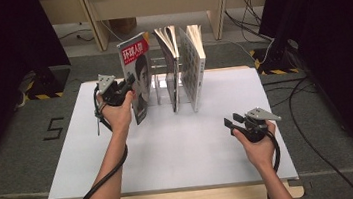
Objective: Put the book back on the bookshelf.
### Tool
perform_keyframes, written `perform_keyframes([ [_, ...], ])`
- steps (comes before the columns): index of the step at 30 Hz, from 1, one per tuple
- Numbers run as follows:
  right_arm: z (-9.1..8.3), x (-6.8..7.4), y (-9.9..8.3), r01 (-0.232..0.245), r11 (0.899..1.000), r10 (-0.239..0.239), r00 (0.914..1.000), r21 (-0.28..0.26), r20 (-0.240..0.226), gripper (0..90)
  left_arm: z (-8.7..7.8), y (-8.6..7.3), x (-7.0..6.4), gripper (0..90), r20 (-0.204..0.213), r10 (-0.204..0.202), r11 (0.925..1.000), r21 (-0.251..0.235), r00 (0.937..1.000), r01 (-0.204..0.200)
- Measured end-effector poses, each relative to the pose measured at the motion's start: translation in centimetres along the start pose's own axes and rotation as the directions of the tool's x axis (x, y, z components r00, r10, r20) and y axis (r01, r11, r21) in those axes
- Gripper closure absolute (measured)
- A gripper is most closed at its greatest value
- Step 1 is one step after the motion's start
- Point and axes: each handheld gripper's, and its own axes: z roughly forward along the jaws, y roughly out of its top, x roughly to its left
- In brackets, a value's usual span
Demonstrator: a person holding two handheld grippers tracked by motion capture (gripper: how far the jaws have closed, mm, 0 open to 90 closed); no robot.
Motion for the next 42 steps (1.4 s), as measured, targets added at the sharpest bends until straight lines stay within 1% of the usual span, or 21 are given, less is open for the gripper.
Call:
perform_keyframes([
  [3, -0.1, -0.2, 0.0, -0.003, 1.0, 0.003, 1.0, 0.0, 0.002, 54.6, 0.2, 0.3, 0.0, 86.2, -0.006, 0.002, 0.9999, -0.01, 1.0, -0.002],
  [4, -0.1, -0.2, 0.0, -0.003, 1.0, 0.003, 1.0, 0.0, 0.002, 54.6, 0.5, 0.6, -0.1, 86.2, -0.009, 0.005, 0.9998, -0.021, 0.9999, -0.006],
  [7, -0.1, -0.3, -0.1, -0.006, 1.0, 0.006, 1.0, -0.001, 0.002, 54.6, 0.8, 1.2, -0.1, 86.2, -0.015, 0.014, 0.9994, -0.03, 0.9998, -0.015],
  [10, 0.0, -0.3, -0.1, -0.006, 1.0, 0.006, 1.0, -0.003, -0.001, 54.6, 1.3, 1.5, -0.1, 86.2, -0.021, 0.021, 0.999, -0.039, 0.9996, -0.022],
  [12, 0.0, -0.3, -0.1, -0.008, 1.0, 0.008, 1.0, -0.003, -0.002, 54.6, 1.6, 1.6, -0.1, 86.2, -0.021, 0.019, 0.9989, -0.043, 0.9996, -0.02],
  [15, 0.0, -0.3, 0.0, -0.009, 1.0, 0.009, 1.0, -0.004, -0.003, 54.6, 2.1, 1.8, -0.2, 86.2, -0.023, 0.041, 0.9977, -0.052, 0.9989, -0.043],
  [17, 0.0, -0.3, -0.1, -0.007, 1.0, 0.007, 1.0, -0.002, -0.001, 54.6, 2.3, 1.9, -0.3, 86.2, -0.023, 0.044, 0.9975, -0.054, 0.9988, -0.045],
  [18, 0.0, -0.4, -0.1, -0.003, 1.0, 0.003, 1.0, -0.004, 0.0, 54.6, 2.5, 2.1, -0.2, 86.2, -0.023, 0.037, 0.9972, -0.064, 0.999, -0.039],
  [20, 0.0, -0.4, -0.1, -0.007, 1.0, 0.007, 1.0, -0.002, 0.001, 54.6, 2.7, 2.3, -0.2, 86.2, -0.026, 0.041, 0.9965, -0.072, 0.9988, -0.043],
  [22, 0.0, -0.5, -0.2, -0.008, 1.0, 0.008, 1.0, -0.006, 0.0, 54.6, 2.8, 2.3, -0.1, 86.1, -0.03, 0.046, 0.9961, -0.074, 0.9985, -0.048],
  [24, 0.1, -0.6, -0.2, -0.003, 1.0, 0.003, 1.0, -0.005, -0.001, 54.6, 2.9, 2.2, -0.1, 86.1, -0.044, 0.069, 0.9943, -0.079, 0.9967, -0.072],
  [25, 0.1, -0.6, -0.2, -0.004, 1.0, 0.004, 1.0, 0.001, 0.001, 54.6, 3.0, 1.7, 0.1, 86.1, -0.054, 0.078, 0.9937, -0.077, 0.9955, -0.082],
  [29, 0.1, -0.6, -0.3, -0.005, 1.0, 0.005, 1.0, -0.003, -0.001, 54.6, 2.6, 1.3, 0.5, 85.8, -0.058, 0.075, 0.9929, -0.088, 0.9955, -0.08],
  [30, 0.0, -0.6, -0.3, -0.009, 1.0, 0.009, 1.0, -0.004, 0.0, 54.6, 2.2, 1.1, 0.6, 85.7, -0.06, 0.094, 0.9911, -0.089, 0.9937, -0.099],
  [31, 0.0, -0.6, -0.3, -0.009, 1.0, 0.009, 1.0, -0.006, 0.0, 54.6, 2.0, 1.0, 0.8, 85.6, -0.058, 0.092, 0.9912, -0.09, 0.994, -0.097],
  [34, 0.0, -0.6, -0.3, -0.006, 1.0, 0.006, 1.0, -0.001, 0.0, 54.6, 1.2, 0.6, 1.0, 85.0, -0.044, 0.133, 0.9875, -0.079, 0.9901, -0.136],
  [35, 0.0, -0.6, -0.3, -0.004, 1.0, 0.004, 1.0, 0.0, 0.0, 54.6, 0.9, 0.5, 1.1, 84.6, -0.038, 0.14, 0.9871, -0.073, 0.9894, -0.143],
  [36, 0.0, -0.6, -0.3, -0.004, 1.0, 0.004, 1.0, 0.001, 0.0, 54.6, 0.6, 0.3, 1.2, 84.3, -0.028, 0.138, 0.9878, -0.069, 0.99, -0.14],
  [38, 0.0, -0.5, -0.3, -0.003, 1.0, 0.003, 1.0, 0.002, -0.002, 54.6, -0.1, -0.1, 1.5, 82.8, -0.018, 0.153, 0.9867, -0.053, 0.9881, -0.153],
  [39, 0.0, -0.4, -0.3, -0.005, 1.0, 0.005, 1.0, 0.006, -0.003, 54.6, -0.4, -0.2, 1.7, 82.0, -0.013, 0.15, 0.9876, -0.045, 0.9886, -0.15],
  [42, 0.0, -0.4, -0.3, 0.0, 1.0, 0.0, 1.0, 0.003, -0.003, 54.6, -1.2, -0.6, 1.9, 81.0, -0.011, 0.17, 0.9846, -0.037, 0.9853, -0.171],
])
